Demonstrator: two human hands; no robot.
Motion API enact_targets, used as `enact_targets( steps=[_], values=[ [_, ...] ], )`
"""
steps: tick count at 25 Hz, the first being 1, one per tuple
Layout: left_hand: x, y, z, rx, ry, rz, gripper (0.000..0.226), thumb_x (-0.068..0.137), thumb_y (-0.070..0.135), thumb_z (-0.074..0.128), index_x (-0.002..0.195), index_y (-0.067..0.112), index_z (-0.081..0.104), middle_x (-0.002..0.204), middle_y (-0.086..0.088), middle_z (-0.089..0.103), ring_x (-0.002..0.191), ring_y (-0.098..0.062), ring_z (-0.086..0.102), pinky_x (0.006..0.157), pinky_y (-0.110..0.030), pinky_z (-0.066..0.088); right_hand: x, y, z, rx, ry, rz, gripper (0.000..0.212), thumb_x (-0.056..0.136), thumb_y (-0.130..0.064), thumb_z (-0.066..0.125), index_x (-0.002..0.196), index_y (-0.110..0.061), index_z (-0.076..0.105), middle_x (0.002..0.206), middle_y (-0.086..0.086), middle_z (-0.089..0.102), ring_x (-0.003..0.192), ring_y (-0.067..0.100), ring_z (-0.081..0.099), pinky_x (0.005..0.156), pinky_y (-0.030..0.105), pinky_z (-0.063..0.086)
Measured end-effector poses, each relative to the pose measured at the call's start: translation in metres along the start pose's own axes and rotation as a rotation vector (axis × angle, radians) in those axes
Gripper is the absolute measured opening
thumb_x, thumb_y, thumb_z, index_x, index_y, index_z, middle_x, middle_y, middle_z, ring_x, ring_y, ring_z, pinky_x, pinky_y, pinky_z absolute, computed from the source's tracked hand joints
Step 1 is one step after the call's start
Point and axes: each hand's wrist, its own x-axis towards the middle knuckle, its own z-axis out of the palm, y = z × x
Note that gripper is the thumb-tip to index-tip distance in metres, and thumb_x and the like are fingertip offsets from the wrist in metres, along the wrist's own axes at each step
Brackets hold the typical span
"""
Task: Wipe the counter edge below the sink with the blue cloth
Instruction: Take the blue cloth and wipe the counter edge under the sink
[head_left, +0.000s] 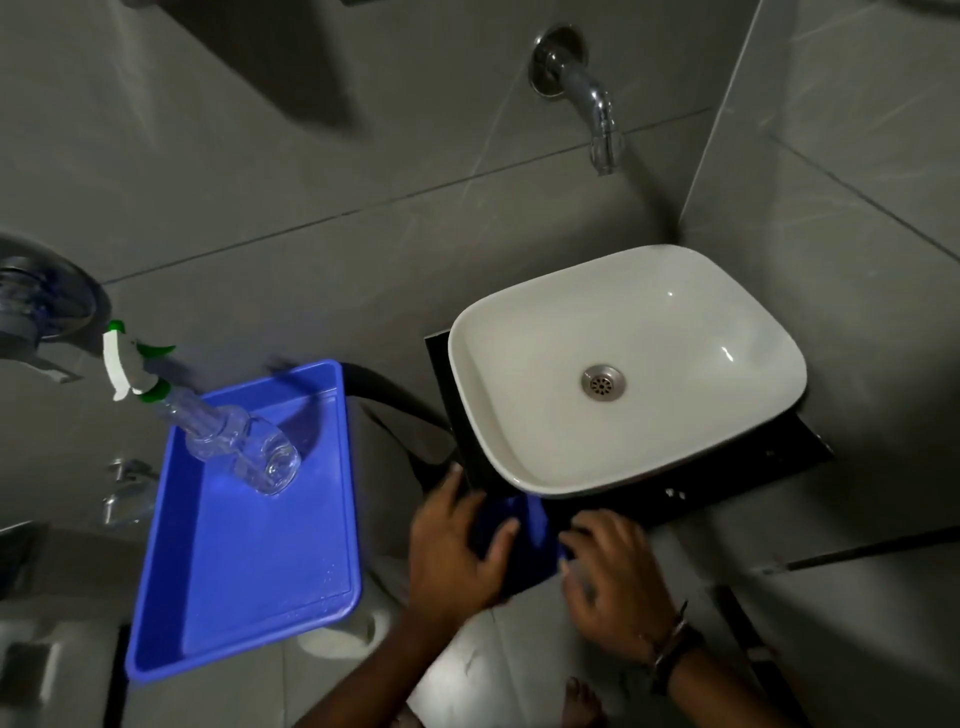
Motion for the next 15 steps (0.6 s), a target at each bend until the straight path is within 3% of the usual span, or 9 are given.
enact_targets(
  steps=[2, 4, 5, 6, 8, 9, 12, 15],
  values=[
    [0.037, 0.006, -0.013, 0.018, 0.057, -0.058, 0.080, 0.087, 0.068, 0.047, 0.147, 0.014, 0.043, 0.164, -0.018, 0.019, 0.151, -0.027, 0.021, 0.121, -0.042, 0.017, -0.008, -0.023, 0.026, -0.079, -0.256, -0.032, 0.060, 0.081, -0.051, 0.048, 0.130, -0.017, 0.047, 0.139, 0.010, 0.046, 0.124, 0.037, 0.051, 0.105, 0.040, 0.026],
    [0.085, 0.024, -0.009, 0.052, -0.078, -0.107, 0.094, 0.088, 0.074, 0.035, 0.158, 0.015, 0.011, 0.167, -0.015, -0.007, 0.154, -0.025, -0.007, 0.123, -0.044, -0.004, 0.003, -0.039, 0.049, -0.155, -0.414, -0.003, 0.081, 0.081, -0.062, 0.039, 0.145, -0.013, 0.029, 0.155, 0.016, 0.029, 0.142, 0.037, 0.027, 0.113, 0.044, 0.008],
    [0.105, 0.034, -0.002, 0.072, -0.136, -0.117, 0.097, 0.089, 0.074, 0.034, 0.159, 0.015, 0.003, 0.167, -0.015, -0.012, 0.154, -0.026, -0.013, 0.123, -0.045, -0.008, 0.011, -0.043, 0.057, -0.175, -0.456, 0.014, 0.086, 0.082, -0.064, 0.035, 0.148, -0.010, 0.022, 0.157, 0.017, 0.020, 0.145, 0.038, 0.018, 0.115, 0.046, 0.002],
    [0.119, 0.041, 0.008, 0.095, -0.182, -0.128, 0.098, 0.089, 0.075, 0.034, 0.159, 0.014, 0.000, 0.166, -0.016, -0.012, 0.153, -0.027, -0.014, 0.124, -0.047, -0.008, 0.016, -0.044, 0.063, -0.214, -0.491, 0.020, 0.088, 0.082, -0.066, 0.034, 0.147, -0.007, 0.022, 0.157, 0.017, 0.020, 0.144, 0.038, 0.019, 0.115, 0.048, 0.001],
    [0.128, 0.049, 0.028, 0.154, -0.212, -0.163, 0.102, 0.089, 0.075, 0.038, 0.158, 0.010, 0.003, 0.166, -0.019, -0.006, 0.154, -0.029, -0.009, 0.124, -0.049, -0.005, 0.012, -0.039, 0.068, -0.252, -0.556, 0.061, 0.090, 0.079, -0.068, 0.036, 0.144, -0.006, 0.032, 0.153, 0.017, 0.031, 0.140, 0.036, 0.032, 0.116, 0.055, 0.014],
    [0.127, 0.047, 0.037, 0.188, -0.197, -0.177, 0.104, 0.088, 0.077, 0.038, 0.158, 0.008, 0.005, 0.166, -0.021, -0.003, 0.154, -0.030, -0.006, 0.125, -0.050, -0.003, 0.007, -0.031, 0.067, -0.213, -0.571, 0.070, 0.090, 0.079, -0.069, 0.036, 0.145, -0.008, 0.030, 0.155, 0.014, 0.029, 0.142, 0.033, 0.029, 0.118, 0.055, 0.018],
    [0.127, 0.039, 0.050, 0.216, -0.141, -0.184, 0.111, 0.080, 0.082, 0.031, 0.157, 0.004, 0.012, 0.165, -0.024, 0.002, 0.154, -0.034, -0.001, 0.124, -0.051, 0.001, -0.012, 0.020, 0.052, -0.167, -0.490, 0.068, 0.089, 0.080, -0.071, 0.036, 0.148, -0.016, 0.018, 0.159, 0.006, 0.018, 0.148, 0.026, 0.012, 0.118, 0.047, 0.007],
    [0.129, 0.035, 0.052, 0.218, -0.099, -0.157, 0.113, 0.078, 0.082, 0.027, 0.157, 0.003, 0.013, 0.165, -0.024, 0.004, 0.154, -0.034, 0.000, 0.123, -0.052, 0.002, -0.017, 0.088, 0.014, -0.212, -0.501, 0.163, 0.089, 0.077, -0.070, 0.042, 0.146, -0.017, 0.027, 0.156, 0.004, 0.029, 0.145, 0.025, 0.024, 0.117, 0.038, 0.002]
  ],
)
